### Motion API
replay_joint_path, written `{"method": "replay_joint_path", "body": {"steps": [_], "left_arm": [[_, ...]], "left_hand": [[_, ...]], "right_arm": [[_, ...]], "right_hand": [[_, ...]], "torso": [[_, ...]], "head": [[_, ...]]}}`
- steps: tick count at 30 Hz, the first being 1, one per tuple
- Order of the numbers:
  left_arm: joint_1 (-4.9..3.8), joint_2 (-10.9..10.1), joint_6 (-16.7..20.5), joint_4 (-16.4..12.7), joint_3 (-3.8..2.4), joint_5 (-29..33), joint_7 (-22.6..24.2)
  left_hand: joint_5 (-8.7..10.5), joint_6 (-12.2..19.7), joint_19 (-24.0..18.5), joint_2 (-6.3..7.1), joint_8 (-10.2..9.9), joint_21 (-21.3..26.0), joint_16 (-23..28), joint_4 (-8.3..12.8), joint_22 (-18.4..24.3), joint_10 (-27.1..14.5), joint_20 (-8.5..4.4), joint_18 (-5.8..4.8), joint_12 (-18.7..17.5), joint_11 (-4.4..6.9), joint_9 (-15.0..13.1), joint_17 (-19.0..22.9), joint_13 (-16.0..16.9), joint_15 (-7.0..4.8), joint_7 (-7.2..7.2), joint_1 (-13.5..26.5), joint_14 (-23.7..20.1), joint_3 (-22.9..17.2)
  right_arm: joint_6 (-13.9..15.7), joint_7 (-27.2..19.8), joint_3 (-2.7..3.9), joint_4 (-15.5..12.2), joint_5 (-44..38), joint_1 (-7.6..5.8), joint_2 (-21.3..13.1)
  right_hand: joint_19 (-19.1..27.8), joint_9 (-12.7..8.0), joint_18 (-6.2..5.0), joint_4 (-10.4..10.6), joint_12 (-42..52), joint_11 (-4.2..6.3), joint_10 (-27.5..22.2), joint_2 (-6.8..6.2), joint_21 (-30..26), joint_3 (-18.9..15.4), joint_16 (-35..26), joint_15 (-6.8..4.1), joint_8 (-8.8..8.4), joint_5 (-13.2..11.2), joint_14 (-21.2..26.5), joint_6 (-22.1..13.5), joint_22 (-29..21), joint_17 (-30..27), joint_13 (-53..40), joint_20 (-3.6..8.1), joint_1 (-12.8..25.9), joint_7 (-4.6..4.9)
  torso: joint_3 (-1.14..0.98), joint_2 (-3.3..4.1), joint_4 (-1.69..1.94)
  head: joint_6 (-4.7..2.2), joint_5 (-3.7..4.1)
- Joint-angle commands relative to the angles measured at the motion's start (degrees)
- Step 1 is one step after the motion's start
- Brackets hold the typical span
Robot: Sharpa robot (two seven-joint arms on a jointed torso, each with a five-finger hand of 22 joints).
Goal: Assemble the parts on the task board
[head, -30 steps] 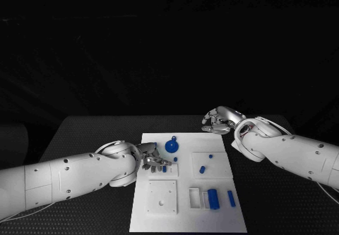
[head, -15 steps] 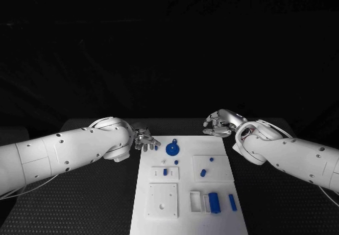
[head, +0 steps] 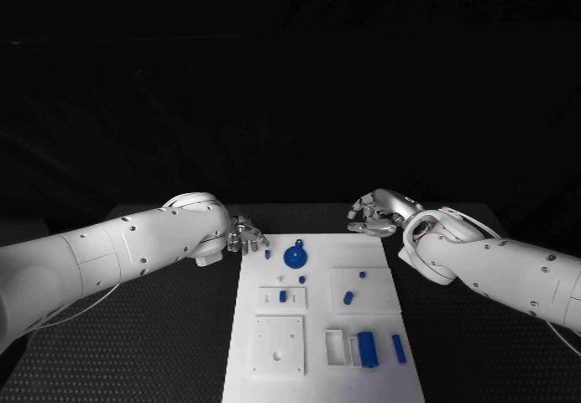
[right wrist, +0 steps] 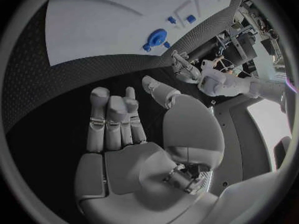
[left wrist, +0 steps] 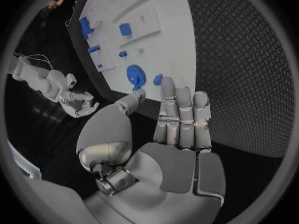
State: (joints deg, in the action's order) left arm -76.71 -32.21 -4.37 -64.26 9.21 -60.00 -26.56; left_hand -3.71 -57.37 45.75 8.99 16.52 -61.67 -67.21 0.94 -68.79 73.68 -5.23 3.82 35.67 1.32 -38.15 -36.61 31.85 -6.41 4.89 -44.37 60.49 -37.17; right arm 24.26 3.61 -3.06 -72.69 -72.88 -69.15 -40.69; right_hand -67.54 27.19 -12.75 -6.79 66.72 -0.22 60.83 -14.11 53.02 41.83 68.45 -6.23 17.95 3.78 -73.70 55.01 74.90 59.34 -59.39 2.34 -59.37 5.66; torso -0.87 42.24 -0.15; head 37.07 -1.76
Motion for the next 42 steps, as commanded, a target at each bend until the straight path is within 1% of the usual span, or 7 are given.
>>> {"method": "replay_joint_path", "body": {"steps": [1,8,11,19,27,36,42], "left_arm": [[-0.04,1.2,-3.2,1.9,-0.01,-0.2,0.6],[0.14,2.7,-3.0,5.0,-0.02,-0.2,1.5],[0.14,2.9,-3.4,5.5,-0.02,-0.1,1.6],[0.18,3.9,-5.1,6.3,0.00,0.0,2.0],[0.70,4.6,-5.2,7.0,0.00,0.2,2.3],[0.73,5.0,-5.9,7.5,0.01,0.2,2.4],[1.09,5.2,-6.0,7.8,0.02,0.2,2.6]], "left_hand": [[0.42,0.6,-0.5,0.03,-0.4,0.2,0.2,-0.3,0.1,-0.5,-6.78,-0.87,-0.4,-0.10,0.2,0.1,-0.1,0.02,0.19,0.6,-0.5,0.2],[0.43,0.8,-0.6,-0.02,-0.5,0.3,0.2,-0.4,0.2,-0.6,-6.69,-0.86,-0.3,-0.18,0.3,0.2,-0.1,0.10,0.28,0.6,-0.6,0.2],[0.45,1.1,-0.7,-0.09,-0.6,0.3,0.2,-0.6,0.2,-0.7,-6.64,-0.86,-0.3,-0.25,0.4,0.2,-0.1,0.15,0.35,0.7,-0.6,0.3],[0.46,1.1,-0.7,-0.23,-0.6,0.3,0.2,-0.6,0.2,-0.8,-6.60,-0.83,-0.3,-0.27,0.4,0.2,-0.1,0.18,0.37,0.7,-0.6,0.3],[0.47,1.0,-0.8,-0.53,-0.5,0.2,0.1,-0.5,0.2,-0.9,-6.54,-0.81,-0.2,-0.28,0.4,0.2,-0.1,0.22,0.38,0.6,-0.6,0.5],[0.46,1.1,-0.9,-0.91,-0.5,0.2,0.1,-0.2,0.2,-1.0,-6.49,-0.76,-0.1,-0.29,0.5,0.3,-0.1,0.26,0.38,0.4,-0.7,0.6],[0.46,1.1,-0.9,-1.46,-0.4,0.1,0.0,0.2,0.2,-1.0,-6.44,-0.71,0.0,-0.29,0.5,0.3,-0.1,0.29,0.38,0.1,-0.7,0.8]], "right_arm": [[-0.3,-0.5,0.03,-0.1,0.0,0.01,0.1],[-0.3,-0.5,0.03,0.0,0.1,0.01,0.4],[-0.3,-0.5,0.03,0.0,0.1,0.01,0.4],[-0.3,-0.5,0.03,0.0,0.1,0.00,0.5],[-0.3,-0.5,0.03,0.0,0.1,0.00,0.6],[-0.3,-0.5,0.03,0.0,0.1,0.00,0.7],[-0.4,-0.5,0.03,0.1,0.1,0.00,0.8]], "right_hand": [[0.3,-0.1,-2.25,0.3,-0.3,0.16,-0.4,-0.41,-0.3,0.0,-0.2,0.06,-0.30,0.3,0.3,0.4,0.5,-0.1,0.1,0.07,0.2,0.84],[0.3,-0.1,-2.25,0.3,-0.3,0.14,-0.4,-0.43,-0.3,-0.1,-0.2,0.07,-0.33,0.3,0.3,0.3,0.6,-0.1,0.1,0.07,0.2,0.85],[0.3,-0.1,-2.25,0.3,-0.3,0.14,-0.4,-0.43,-0.3,-0.1,-0.2,0.07,-0.35,0.3,0.3,0.3,0.6,-0.1,0.1,0.06,0.2,0.86],[0.3,-0.1,-2.25,0.3,-0.3,0.13,-0.4,-0.43,-0.3,-0.1,-0.2,0.09,-0.38,0.3,0.3,0.2,0.6,-0.1,0.1,0.06,0.2,0.87],[0.3,-0.1,-2.25,0.3,-0.3,0.11,-0.4,-0.42,-0.3,-0.1,-0.2,0.10,-0.40,0.3,0.3,0.2,0.6,-0.1,0.1,0.06,0.3,0.89],[0.3,-0.1,-2.25,0.3,-0.3,0.10,-0.4,-0.42,-0.3,-0.1,-0.2,0.12,-0.42,0.4,0.3,0.2,0.6,-0.1,0.1,0.06,0.3,0.90],[0.3,-0.1,-2.25,0.3,-0.3,0.09,-0.4,-0.41,-0.4,-0.1,-0.2,0.12,-0.43,0.4,0.3,0.2,0.6,-0.1,0.1,0.06,0.3,0.90]], "torso": [[0.06,0.12,-0.11],[0.14,0.59,-0.50],[0.13,0.68,-0.58],[0.17,0.65,-0.51],[0.20,0.70,-0.56],[0.14,0.64,-0.48],[0.16,0.67,-0.51]], "head": [[0.04,0.03],[-0.23,-0.14],[-0.30,-0.11],[-0.15,0.03],[-0.12,0.15],[-0.05,0.24],[0.00,0.24]]}}
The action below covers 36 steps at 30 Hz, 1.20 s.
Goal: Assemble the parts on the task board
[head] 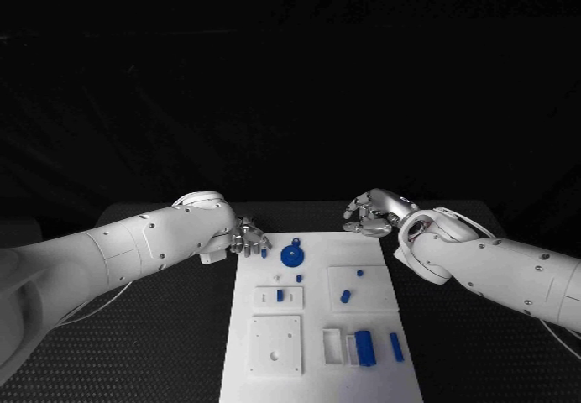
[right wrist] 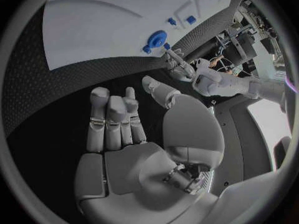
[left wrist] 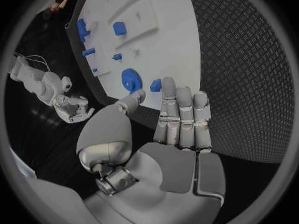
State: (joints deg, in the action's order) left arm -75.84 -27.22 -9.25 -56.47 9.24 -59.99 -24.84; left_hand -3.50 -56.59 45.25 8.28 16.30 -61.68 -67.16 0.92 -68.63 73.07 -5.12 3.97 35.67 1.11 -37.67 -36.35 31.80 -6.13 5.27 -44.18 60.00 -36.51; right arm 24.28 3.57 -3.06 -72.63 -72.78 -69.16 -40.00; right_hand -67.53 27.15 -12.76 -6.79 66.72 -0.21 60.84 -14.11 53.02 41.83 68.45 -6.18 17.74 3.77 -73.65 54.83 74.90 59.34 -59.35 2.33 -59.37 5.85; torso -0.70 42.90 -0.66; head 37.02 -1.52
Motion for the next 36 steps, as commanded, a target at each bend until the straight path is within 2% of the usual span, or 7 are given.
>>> {"method": "replay_joint_path", "body": {"steps": [1,8,22,28,32,36], "left_arm": [[0.31,0.2,-1.2,-0.1,-0.01,0.2,0.9],[0.66,0.6,-1.0,0.3,-0.02,0.3,1.0],[0.68,0.7,-1.0,0.6,-0.01,0.4,1.2],[0.68,0.9,-0.9,0.9,-0.01,0.7,1.5],[0.68,0.9,-1.1,1.2,-0.01,0.8,1.6],[0.68,0.9,-1.3,1.3,-0.01,0.8,1.9]], "left_hand": [[0.24,0.3,-0.4,-0.83,-0.2,0.1,-0.1,0.3,0.1,-0.4,-6.54,-0.85,0.0,-0.08,0.1,0.1,-0.1,0.01,-0.01,-0.2,-0.3,0.2],[0.21,0.3,-0.5,-1.53,-0.1,-0.1,-0.2,0.8,0.1,-0.5,-6.50,-0.80,0.2,-0.07,0.1,0.2,-0.1,0.01,-0.01,-0.4,-0.2,0.4],[0.20,0.4,-0.6,-2.99,0.0,-0.1,-0.3,1.3,0.2,-0.6,-6.43,-0.77,0.3,-0.10,0.3,0.3,-0.2,0.06,0.02,-0.6,-0.3,0.6],[0.21,0.4,-0.7,-4.97,0.2,-0.3,-0.4,2.2,0.3,-0.7,-6.38,-0.73,0.4,-0.09,0.4,0.5,-0.3,0.08,0.02,-1.1,-0.4,0.5],[0.15,0.3,-0.8,-6.73,0.3,-0.4,-0.5,3.4,0.4,-0.7,-6.35,-0.73,0.6,-0.08,0.5,0.6,-0.4,0.09,0.01,-2.3,-0.4,0.1],[0.09,0.1,-0.9,-7.83,0.5,-0.5,-0.6,4.5,0.4,-0.8,-6.30,-0.78,0.6,-0.06,0.5,0.7,-0.5,0.14,-0.04,-3.2,-0.5,-0.2]], "right_arm": [[-0.4,-0.5,0.03,0.0,-0.1,0.00,0.0],[-0.4,-0.5,0.03,0.0,-0.1,0.00,0.1],[-0.4,-0.5,0.03,0.0,-0.1,0.00,0.1],[-0.4,-0.5,0.03,0.0,-0.1,0.00,0.2],[-0.5,-0.5,0.03,0.0,-0.1,0.00,0.2],[-0.5,-0.5,0.03,0.0,-0.1,0.00,0.2]], "right_hand": [[0.3,-0.1,-2.24,0.3,-0.3,0.08,-0.4,-0.41,-0.4,-0.1,-0.2,0.07,-0.22,0.4,0.2,0.4,0.6,-0.1,0.1,0.07,0.3,0.72],[0.3,-0.1,-2.24,0.3,-0.3,0.08,-0.4,-0.41,-0.4,-0.1,-0.2,0.08,-0.22,0.4,0.2,0.4,0.6,-0.1,0.1,0.07,0.3,0.73],[0.3,-0.1,-2.24,0.3,-0.3,0.07,-0.4,-0.40,-0.4,-0.1,-0.3,0.09,-0.23,0.4,0.2,0.4,0.6,-0.1,0.1,0.07,0.2,0.73],[0.3,-0.1,-2.24,0.3,-0.3,0.07,-0.4,-0.39,-0.4,-0.1,-0.3,0.09,-0.24,0.4,0.2,0.4,0.6,-0.1,0.1,0.07,0.2,0.74],[0.3,-0.1,-2.24,0.3,-0.3,0.07,-0.4,-0.39,-0.4,-0.1,-0.3,0.09,-0.24,0.4,0.2,0.4,0.6,-0.1,0.1,0.07,0.2,0.74],[0.3,-0.1,-2.24,0.3,-0.3,0.07,-0.4,-0.38,-0.4,-0.1,-0.3,0.09,-0.24,0.4,0.2,0.4,0.6,-0.1,0.1,0.07,0.2,0.74]], "torso": [[0.00,0.03,-0.01],[0.02,0.03,0.00],[0.01,-0.01,0.03],[-0.02,0.01,0.01],[-0.04,0.01,0.01],[-0.03,0.00,0.00]], "head": [[0.03,0.00],[0.11,0.01],[0.19,0.12],[0.21,0.03],[0.22,0.02],[0.23,0.01]]}}
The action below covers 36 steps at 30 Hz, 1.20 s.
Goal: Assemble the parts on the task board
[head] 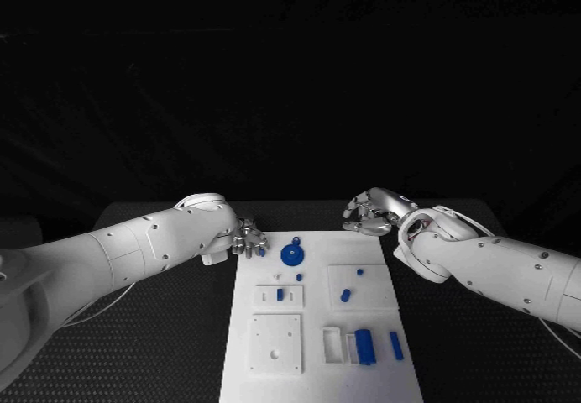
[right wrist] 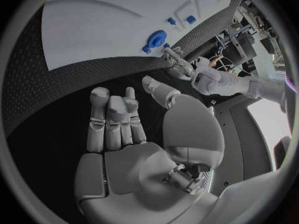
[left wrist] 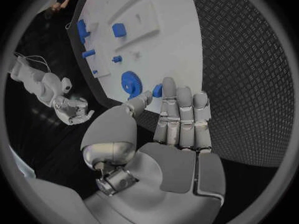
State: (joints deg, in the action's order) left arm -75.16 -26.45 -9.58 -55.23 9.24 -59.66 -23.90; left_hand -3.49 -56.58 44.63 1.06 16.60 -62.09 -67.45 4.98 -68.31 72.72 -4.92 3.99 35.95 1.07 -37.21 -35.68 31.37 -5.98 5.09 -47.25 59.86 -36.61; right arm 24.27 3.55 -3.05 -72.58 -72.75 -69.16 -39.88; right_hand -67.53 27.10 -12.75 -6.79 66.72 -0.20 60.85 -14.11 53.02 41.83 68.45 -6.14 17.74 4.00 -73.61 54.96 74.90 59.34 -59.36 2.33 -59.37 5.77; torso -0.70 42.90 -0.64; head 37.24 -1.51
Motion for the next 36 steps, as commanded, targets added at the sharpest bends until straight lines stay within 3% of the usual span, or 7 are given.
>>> {"method": "replay_joint_path", "body": {"steps": [1,10,18,25,28,31,36], "left_arm": [[0.00,0.2,-1.1,0.1,-0.01,0.5,1.0],[0.00,0.2,-1.4,-0.1,-0.01,1.6,1.2],[0.04,-0.5,1.6,-0.9,-0.01,2.7,1.5],[0.38,-2.2,6.0,-3.3,-0.01,4.4,1.3],[0.47,-3.6,8.4,-5.6,0.01,5.5,1.2],[0.47,-5.8,11.5,-9.4,0.01,6.6,1.1],[0.47,-9.0,15.1,-15.2,0.11,7.1,1.2]], "left_hand": [[0.08,0.0,-0.3,-0.73,0.3,-0.1,-0.3,0.6,0.1,-0.5,-6.49,-0.80,0.4,-0.01,0.1,0.1,-0.1,0.01,0.14,-0.3,-0.4,-0.1],[-0.03,-0.4,-0.3,-1.76,0.7,-0.4,-0.5,2.7,0.2,-0.3,-6.48,-0.81,0.5,0.09,0.2,0.3,-0.3,-0.01,0.03,-2.3,-0.3,-0.7],[-0.89,-2.2,0.5,-3.13,2.0,-1.1,-1.2,5.3,0.4,0.8,-6.68,-0.72,1.1,0.63,-0.1,0.3,-0.4,-0.33,-0.57,-5.7,0.5,-1.8],[-5.03,-4.2,1.9,-2.84,3.3,-2.1,-2.3,6.3,0.6,2.9,-7.23,-0.50,1.8,1.42,-0.5,0.2,-0.5,-1.09,-1.42,-6.6,2.3,-1.6],[-5.92,-4.6,2.2,-2.72,3.6,-2.3,-2.6,6.4,0.6,3.4,-7.34,-0.45,2.0,1.60,-0.7,0.2,-0.5,-1.22,-1.58,-6.7,2.6,-1.6],[-8.73,-5.5,3.1,-2.32,4.1,-2.9,-3.0,6.8,0.7,4.5,-7.70,-0.29,2.2,2.01,-0.9,0.2,-0.5,-1.71,-2.02,-6.5,3.6,-1.4],[-11.52,-6.7,4.1,-1.58,4.7,-3.6,-3.5,7.0,1.0,5.9,-8.12,-0.10,2.5,2.51,-1.2,0.1,-0.5,-2.29,-2.53,-6.1,4.9,-1.3]], "right_arm": [[-0.5,-0.5,0.03,0.0,-0.1,0.00,0.1],[-0.5,-0.5,0.03,0.0,-0.1,0.00,0.1],[-0.5,-0.5,0.03,0.0,0.0,0.00,0.0],[-0.4,-0.5,0.03,0.0,0.1,0.00,-0.2],[-0.4,-0.5,0.03,-0.1,0.1,0.00,-0.3],[-0.4,-0.5,0.03,-0.1,0.1,0.00,-0.4],[-0.4,-0.5,0.03,-0.2,0.2,0.00,-0.6]], "right_hand": [[0.3,-0.1,-2.24,0.3,-0.3,0.06,-0.4,-0.38,-0.4,-0.1,-0.3,0.04,-0.24,0.2,0.2,0.3,0.6,-0.1,0.1,0.07,0.2,0.81],[0.3,-0.1,-2.25,0.3,-0.3,0.06,-0.4,-0.38,-0.4,-0.1,-0.3,0.04,-0.24,0.2,0.2,0.3,0.6,-0.1,0.1,0.07,0.3,0.81],[0.3,-0.1,-2.25,0.3,-0.3,0.06,-0.4,-0.38,-0.4,-0.1,-0.3,0.05,-0.24,0.2,0.2,0.3,0.6,-0.1,0.1,0.06,0.3,0.82],[0.3,-0.1,-2.25,0.4,-0.3,0.05,-0.4,-0.35,-0.4,-0.2,-0.3,0.06,-0.25,0.2,0.2,0.3,0.6,-0.1,0.1,0.04,0.5,0.83],[0.3,-0.1,-2.25,0.5,-0.3,0.05,-0.4,-0.33,-0.4,-0.2,-0.3,0.06,-0.25,0.2,0.2,0.3,0.6,-0.1,0.1,0.03,0.5,0.83],[0.3,-0.1,-2.25,0.5,-0.3,0.05,-0.4,-0.32,-0.4,-0.2,-0.3,0.06,-0.26,0.3,0.2,0.3,0.6,-0.1,0.1,0.03,0.6,0.83],[0.3,-0.1,-2.25,0.5,-0.3,0.05,-0.4,-0.33,-0.4,-0.2,-0.3,0.06,-0.26,0.3,0.2,0.3,0.6,-0.1,0.1,0.03,0.6,0.83]], "torso": [[-0.03,0.00,-0.03],[-0.01,0.01,-0.02],[-0.03,0.02,-0.02],[-0.04,-0.01,-0.03],[-0.06,-0.03,0.01],[-0.09,-0.10,0.01],[-0.15,-0.19,0.11]], "head": [[0.02,-0.01],[0.14,-0.05],[0.20,-0.08],[0.29,-0.02],[0.31,0.00],[0.36,-0.10],[0.43,-0.44]]}}
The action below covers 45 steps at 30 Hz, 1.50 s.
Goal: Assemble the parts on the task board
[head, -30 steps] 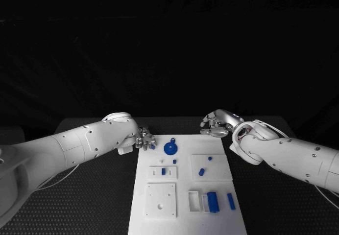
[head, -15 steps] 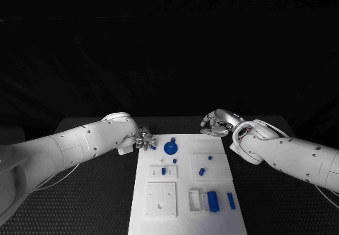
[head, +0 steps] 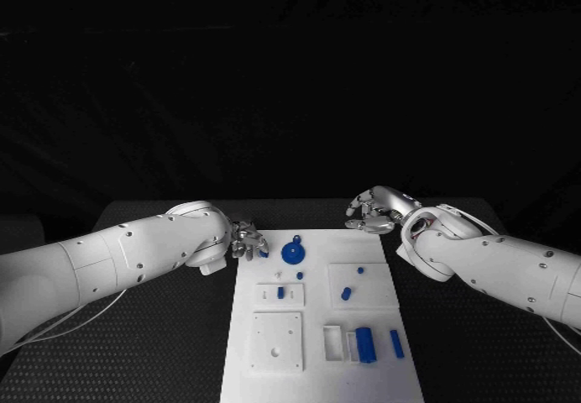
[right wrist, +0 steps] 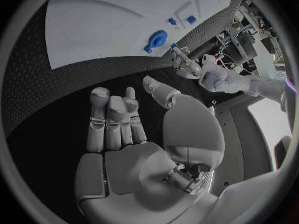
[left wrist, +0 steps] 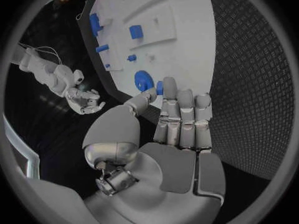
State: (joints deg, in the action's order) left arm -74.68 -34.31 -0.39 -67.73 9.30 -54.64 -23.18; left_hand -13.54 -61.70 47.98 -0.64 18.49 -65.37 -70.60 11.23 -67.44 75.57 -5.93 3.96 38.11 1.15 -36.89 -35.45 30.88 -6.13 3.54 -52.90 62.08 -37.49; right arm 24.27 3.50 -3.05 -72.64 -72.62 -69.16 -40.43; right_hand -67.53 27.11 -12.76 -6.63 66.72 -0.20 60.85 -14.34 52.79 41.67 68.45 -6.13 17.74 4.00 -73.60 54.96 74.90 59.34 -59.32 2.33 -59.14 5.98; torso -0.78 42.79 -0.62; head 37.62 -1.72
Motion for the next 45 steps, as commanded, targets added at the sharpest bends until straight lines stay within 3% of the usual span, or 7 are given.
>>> {"method": "replay_joint_path", "body": {"steps": [1,3,6,14,25,35,45], "left_arm": [[-0.01,-1.9,6.7,-4.2,0.13,2.1,0.5],[-0.01,-3.1,8.0,-6.4,0.41,2.1,0.4],[0.00,-5.3,9.6,-9.8,1.88,2.0,0.5],[0.62,-9.5,13.4,-16.3,4.48,-1.3,0.6],[3.05,-11.8,15.9,-21.4,4.51,-3.6,0.2],[3.66,-10.7,15.2,-21.6,4.54,-6.0,-0.3],[4.03,-9.6,13.2,-20.6,4.54,-6.2,-1.1]], "left_hand": [[-3.14,-2.0,1.1,0.52,3.0,-0.6,-0.5,0.9,0.2,3.6,-7.28,0.00,0.5,2.60,-1.5,-0.1,0.0,-2.33,-1.16,-0.2,3.2,-0.4],[-3.76,-2.4,1.4,0.76,3.1,-0.8,-0.7,0.9,0.2,4.1,-7.40,0.06,0.6,2.72,-1.6,-0.1,0.0,-2.46,-1.29,-0.1,3.5,-0.4],[-5.03,-3.3,2.0,1.05,3.5,-1.3,-1.1,0.8,0.4,5.1,-7.67,0.19,1.0,3.04,-1.6,-0.3,0.2,-2.77,-1.64,0.4,4.4,-0.3],[-8.39,-4.9,3.0,1.84,4.0,-2.5,-2.0,1.2,0.6,6.3,-8.19,0.44,1.9,3.66,-1.8,-0.8,0.8,-3.45,-2.26,0.8,5.6,-0.5],[-9.34,-5.4,3.3,2.17,4.1,-2.9,-2.4,1.3,0.7,6.5,-8.40,0.54,2.4,3.88,-1.9,-1.1,1.2,-3.73,-2.47,0.8,6.0,-0.6],[-9.45,-5.4,3.4,2.24,4.1,-3.0,-2.4,1.3,0.8,6.5,-8.44,0.56,2.6,3.91,-1.8,-1.1,1.3,-3.77,-2.50,0.8,6.0,-0.6],[-9.50,-5.5,3.4,2.25,4.1,-3.1,-2.4,1.2,0.8,6.5,-8.45,0.57,2.6,3.92,-1.8,-1.1,1.3,-3.79,-2.52,0.9,6.1,-0.6]], "right_arm": [[-0.4,-0.4,0.03,-0.1,0.0,0.00,-0.1],[-0.4,-0.4,0.03,-0.1,0.0,0.00,-0.1],[-0.4,-0.4,0.03,-0.2,0.1,0.00,-0.2],[-0.4,-0.3,0.02,-0.3,0.1,0.00,-0.4],[-0.5,-0.3,0.02,-0.2,0.1,0.00,-0.5],[-0.5,-0.4,0.02,-0.2,0.1,0.00,-0.5],[-0.5,-0.4,0.02,-0.3,0.1,0.00,-0.6]], "right_hand": [[0.3,-0.1,-2.24,0.4,-0.3,0.05,-0.4,-0.10,-0.2,0.0,-0.3,0.06,-0.27,0.4,0.2,0.3,0.6,-0.1,0.1,0.03,0.4,0.62],[0.3,-0.1,-2.24,0.4,-0.3,0.05,-0.4,-0.10,-0.2,0.0,-0.3,0.06,-0.27,0.4,0.2,0.3,0.6,-0.1,0.1,0.03,0.4,0.62],[0.3,-0.1,-2.24,0.4,-0.3,0.05,-0.4,-0.11,-0.2,0.0,-0.3,0.05,-0.27,0.5,0.2,0.3,0.6,-0.1,0.1,0.03,0.4,0.62],[0.3,-0.1,-2.24,0.5,-0.3,0.05,-0.4,-0.17,-0.3,0.0,-0.3,0.06,-0.29,0.8,0.2,0.3,0.7,-0.1,0.1,0.03,0.5,0.62],[0.3,-0.1,-2.24,0.6,-0.3,0.05,-0.5,-0.27,-0.3,-0.1,-0.3,0.06,-0.30,1.2,0.2,0.4,0.7,-0.1,0.1,0.02,0.6,0.62],[0.3,-0.1,-2.24,0.6,-0.3,0.05,-0.5,-0.31,-0.3,-0.1,-0.3,0.06,-0.31,1.4,0.2,0.4,0.7,-0.1,0.1,0.02,0.7,0.62],[0.3,-0.1,-2.24,0.6,-0.3,0.05,-0.5,-0.33,-0.3,-0.1,-0.3,0.06,-0.31,1.4,0.2,0.4,0.7,-0.1,0.1,0.02,0.7,0.62]], "torso": [[-0.10,-0.13,0.11],[-0.15,-0.23,0.17],[-0.24,-0.35,0.24],[-0.48,-0.65,0.41],[-0.42,-0.68,0.52],[-0.32,-0.56,0.39],[-0.39,-0.57,0.36]], "head": [[0.09,-0.27],[0.15,-0.45],[0.28,-0.68],[0.72,-0.78],[1.23,-1.07],[1.38,-1.10],[1.66,-1.00]]}}
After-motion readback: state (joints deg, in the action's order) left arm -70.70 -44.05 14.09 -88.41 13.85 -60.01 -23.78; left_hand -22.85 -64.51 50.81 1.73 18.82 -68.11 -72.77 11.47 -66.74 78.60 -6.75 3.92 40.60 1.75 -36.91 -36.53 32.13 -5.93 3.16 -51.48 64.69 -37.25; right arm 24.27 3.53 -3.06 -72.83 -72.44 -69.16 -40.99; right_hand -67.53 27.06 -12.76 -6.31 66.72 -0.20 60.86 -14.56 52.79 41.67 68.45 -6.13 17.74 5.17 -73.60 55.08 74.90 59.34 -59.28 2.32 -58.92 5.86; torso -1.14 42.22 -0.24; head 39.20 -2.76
